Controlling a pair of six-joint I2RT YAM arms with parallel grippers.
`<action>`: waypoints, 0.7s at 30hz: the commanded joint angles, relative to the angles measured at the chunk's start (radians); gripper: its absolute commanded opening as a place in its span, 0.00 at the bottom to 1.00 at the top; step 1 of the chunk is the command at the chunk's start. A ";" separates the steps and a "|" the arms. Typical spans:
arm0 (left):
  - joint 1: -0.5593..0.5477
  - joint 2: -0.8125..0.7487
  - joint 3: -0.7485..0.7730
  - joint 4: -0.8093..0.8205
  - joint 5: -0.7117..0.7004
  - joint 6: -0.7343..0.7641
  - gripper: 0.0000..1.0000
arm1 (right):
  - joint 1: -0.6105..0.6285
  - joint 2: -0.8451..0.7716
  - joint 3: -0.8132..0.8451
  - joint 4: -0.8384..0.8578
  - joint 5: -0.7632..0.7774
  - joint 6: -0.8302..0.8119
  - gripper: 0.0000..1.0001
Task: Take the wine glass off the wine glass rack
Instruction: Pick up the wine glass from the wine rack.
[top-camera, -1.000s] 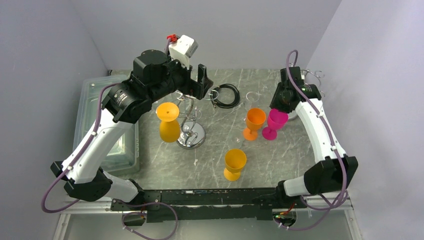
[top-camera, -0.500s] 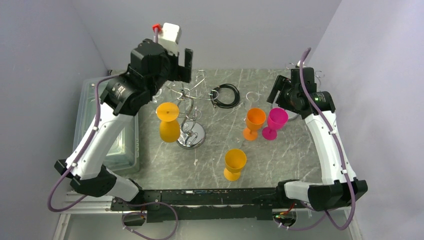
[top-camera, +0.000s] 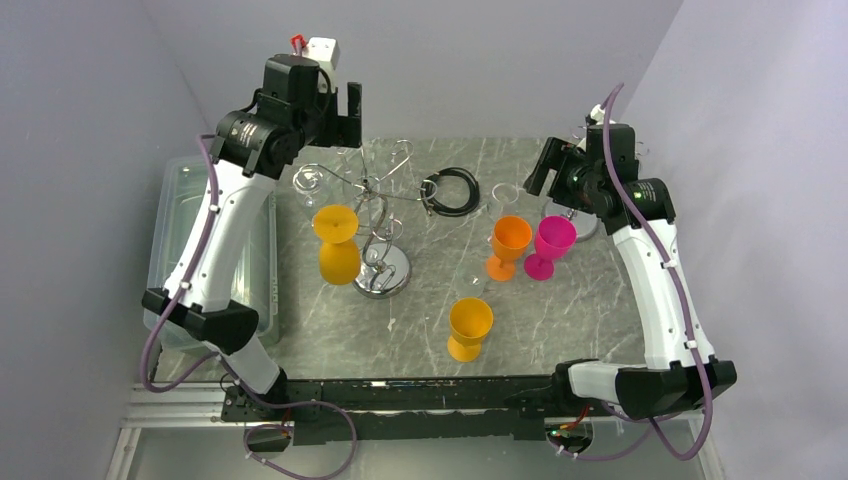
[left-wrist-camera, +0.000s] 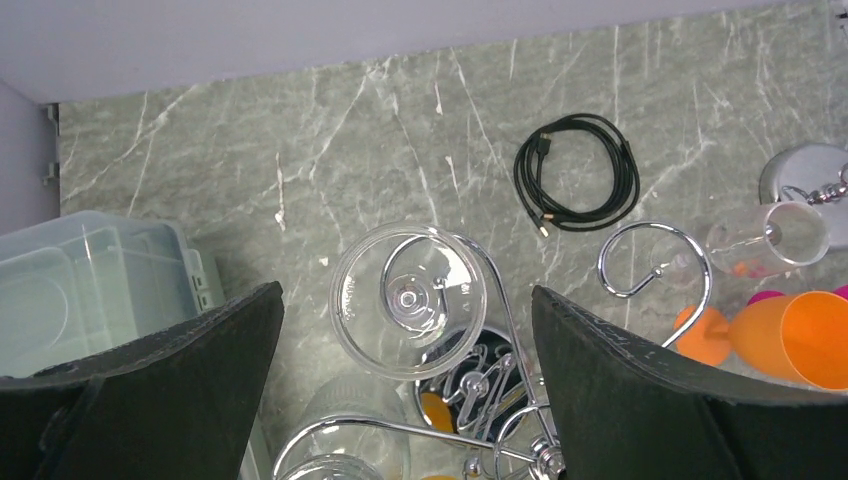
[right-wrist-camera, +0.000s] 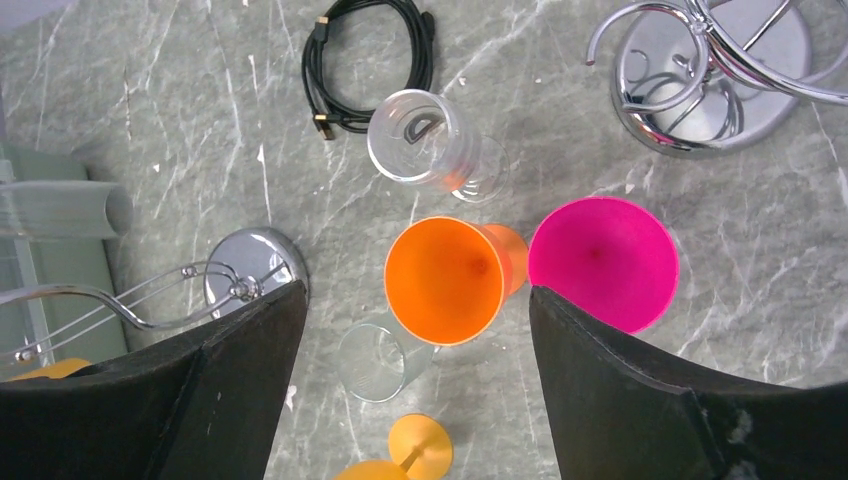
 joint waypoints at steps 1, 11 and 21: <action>0.015 0.026 0.072 -0.056 0.046 -0.023 0.99 | 0.003 -0.010 0.032 0.054 -0.037 -0.025 0.85; 0.022 0.057 0.050 -0.059 0.085 -0.021 0.99 | 0.003 -0.031 0.007 0.068 -0.046 -0.016 0.85; 0.024 0.060 0.024 -0.053 0.037 -0.016 0.99 | 0.004 -0.030 -0.013 0.082 -0.058 -0.006 0.85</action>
